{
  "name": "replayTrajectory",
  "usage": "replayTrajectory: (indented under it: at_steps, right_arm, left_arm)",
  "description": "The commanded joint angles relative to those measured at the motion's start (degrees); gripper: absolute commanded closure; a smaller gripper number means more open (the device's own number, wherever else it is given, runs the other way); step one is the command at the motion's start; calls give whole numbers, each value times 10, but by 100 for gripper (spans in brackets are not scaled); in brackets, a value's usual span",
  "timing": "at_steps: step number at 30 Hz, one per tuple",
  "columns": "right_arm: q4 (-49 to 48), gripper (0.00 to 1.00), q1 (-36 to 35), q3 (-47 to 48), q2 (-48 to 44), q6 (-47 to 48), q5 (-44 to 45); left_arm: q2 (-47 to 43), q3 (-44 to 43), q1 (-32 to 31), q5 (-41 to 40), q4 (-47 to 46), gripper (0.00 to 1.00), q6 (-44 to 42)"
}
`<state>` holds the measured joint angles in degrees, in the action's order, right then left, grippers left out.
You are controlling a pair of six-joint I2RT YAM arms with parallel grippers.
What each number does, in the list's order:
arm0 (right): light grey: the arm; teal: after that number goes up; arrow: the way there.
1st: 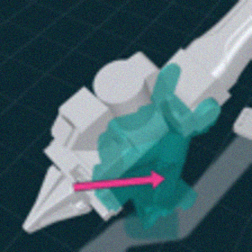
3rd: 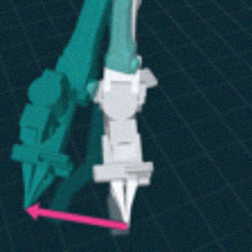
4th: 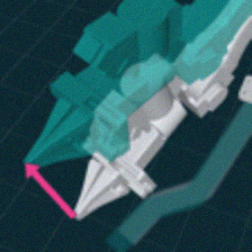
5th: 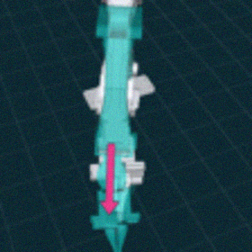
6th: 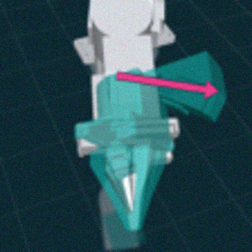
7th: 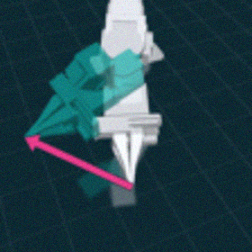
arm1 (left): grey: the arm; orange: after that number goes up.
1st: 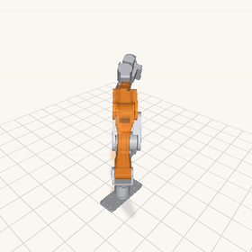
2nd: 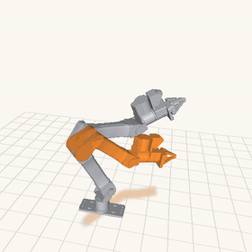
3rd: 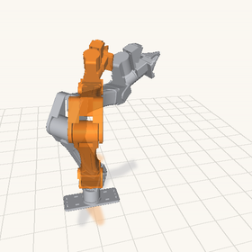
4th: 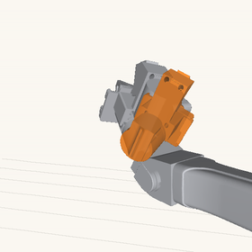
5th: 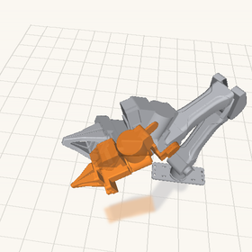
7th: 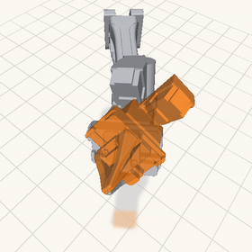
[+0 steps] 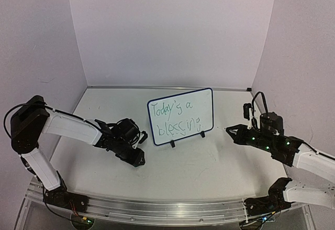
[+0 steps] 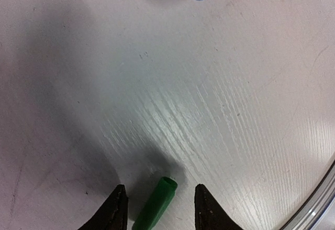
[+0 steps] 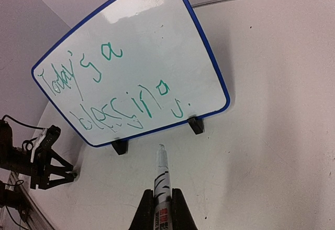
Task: Write a sentence on the whiteboard
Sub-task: Pick up the pen cap from the center of the board.
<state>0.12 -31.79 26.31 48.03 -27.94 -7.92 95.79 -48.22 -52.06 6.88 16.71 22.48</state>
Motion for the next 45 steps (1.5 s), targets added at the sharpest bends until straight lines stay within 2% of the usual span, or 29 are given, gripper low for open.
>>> replayTrajectory:
  at_steps: [1, 15, 29, 33, 38, 45]
  right_arm:
    - [-5, 100, 1, -2, -2, 2, 8]
    - [-5, 100, 1, -5, -5, 0, 11]
    - [-3, 100, 1, -4, -11, 0, 8]
    - [17, 100, 1, 7, -12, 3, -2]
    - [63, 100, 1, 47, -7, 29, -96]
    - [143, 100, 1, 129, 73, 53, -298]
  left_arm:
    - [-13, 16, -15, -6, 47, 61, 6]
    - [-30, 29, -35, -36, 82, 68, 24]
    - [-3, 19, -44, -41, 93, 99, 23]
    - [-17, 26, -46, -43, 91, 100, 26]
    - [-65, 43, -58, -12, 48, 100, 0]
    - [-134, 34, -92, 50, -13, 100, -82]
